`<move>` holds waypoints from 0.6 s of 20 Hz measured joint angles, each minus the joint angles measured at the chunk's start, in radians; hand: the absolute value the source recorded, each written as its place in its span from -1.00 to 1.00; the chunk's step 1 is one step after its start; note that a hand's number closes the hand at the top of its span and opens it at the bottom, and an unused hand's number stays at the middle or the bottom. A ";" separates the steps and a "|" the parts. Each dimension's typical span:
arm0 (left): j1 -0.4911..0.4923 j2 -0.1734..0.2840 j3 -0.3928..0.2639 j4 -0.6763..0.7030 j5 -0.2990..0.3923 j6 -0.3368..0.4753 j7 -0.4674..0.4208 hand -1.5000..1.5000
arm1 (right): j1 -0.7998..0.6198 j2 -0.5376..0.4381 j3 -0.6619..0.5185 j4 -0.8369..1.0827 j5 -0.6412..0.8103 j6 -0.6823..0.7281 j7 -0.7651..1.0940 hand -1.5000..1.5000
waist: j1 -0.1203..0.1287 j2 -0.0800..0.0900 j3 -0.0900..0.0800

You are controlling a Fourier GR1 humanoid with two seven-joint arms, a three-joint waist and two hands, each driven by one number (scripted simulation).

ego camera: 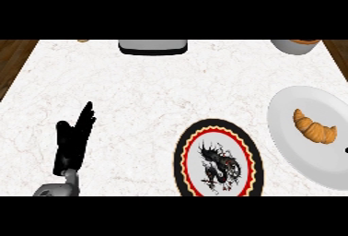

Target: Pick the croissant from the plate and place it in the plate

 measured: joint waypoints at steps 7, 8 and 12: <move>-0.005 -0.008 0.018 0.042 -0.001 -0.014 -0.038 0.00 | -0.024 -0.012 0.055 0.097 0.015 -0.083 -0.066 -1.00 | 0.002 0.000 0.000; 0.005 -0.012 0.012 0.031 -0.005 -0.013 -0.036 0.00 | -0.018 0.002 0.065 0.074 0.014 -0.101 -0.049 -1.00 | 0.001 0.000 0.000; 0.003 -0.008 0.019 0.007 -0.003 -0.020 -0.012 0.00 | -0.040 -0.012 0.084 0.131 0.033 -0.161 -0.058 -1.00 | 0.003 0.000 0.000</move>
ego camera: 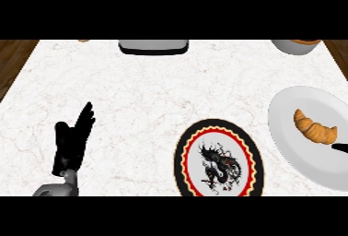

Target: Pick the croissant from the plate and place it in the plate

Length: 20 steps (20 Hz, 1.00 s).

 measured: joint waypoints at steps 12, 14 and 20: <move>0.015 -0.008 0.004 -0.032 -0.013 -0.009 0.012 0.00 | -0.011 -0.083 0.025 0.179 0.005 -0.068 -0.096 -1.00 | 0.001 0.001 0.000; 0.010 -0.016 -0.002 -0.021 -0.020 -0.008 0.006 0.00 | -0.016 -0.103 0.027 0.228 0.010 -0.072 -0.130 -1.00 | 0.002 0.001 0.000; 0.024 -0.016 -0.004 -0.043 -0.024 -0.014 0.013 0.00 | -0.040 -0.161 0.022 0.349 0.014 -0.092 -0.186 -1.00 | 0.006 0.003 0.001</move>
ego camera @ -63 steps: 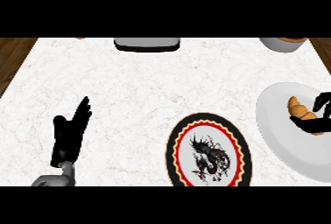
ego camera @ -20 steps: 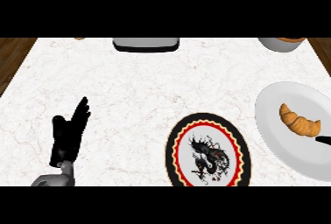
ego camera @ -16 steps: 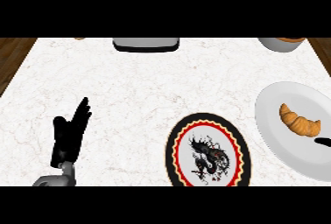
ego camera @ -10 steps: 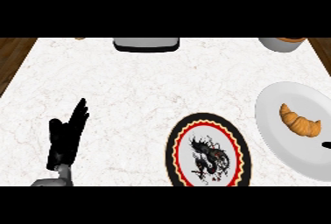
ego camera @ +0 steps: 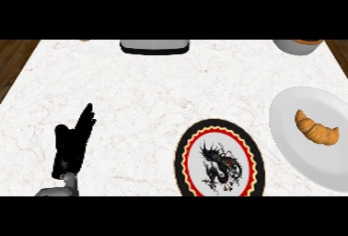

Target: Pick the croissant from the plate and place it in the plate

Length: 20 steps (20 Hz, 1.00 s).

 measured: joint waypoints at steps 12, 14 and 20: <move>-0.025 -0.001 0.015 0.039 0.002 -0.006 -0.021 0.00 | 0.014 -0.078 -0.044 0.137 -0.034 -0.023 -0.089 -1.00 | 0.006 0.004 0.003; -0.044 -0.001 0.016 0.042 0.003 -0.006 -0.003 0.00 | 0.008 -0.088 -0.053 0.148 -0.041 -0.034 -0.080 -1.00 | 0.007 0.005 0.003; -0.034 -0.004 0.015 0.036 0.007 -0.012 -0.004 0.00 | 0.028 -0.103 -0.060 0.166 -0.049 -0.052 -0.087 -1.00 | 0.009 0.005 0.004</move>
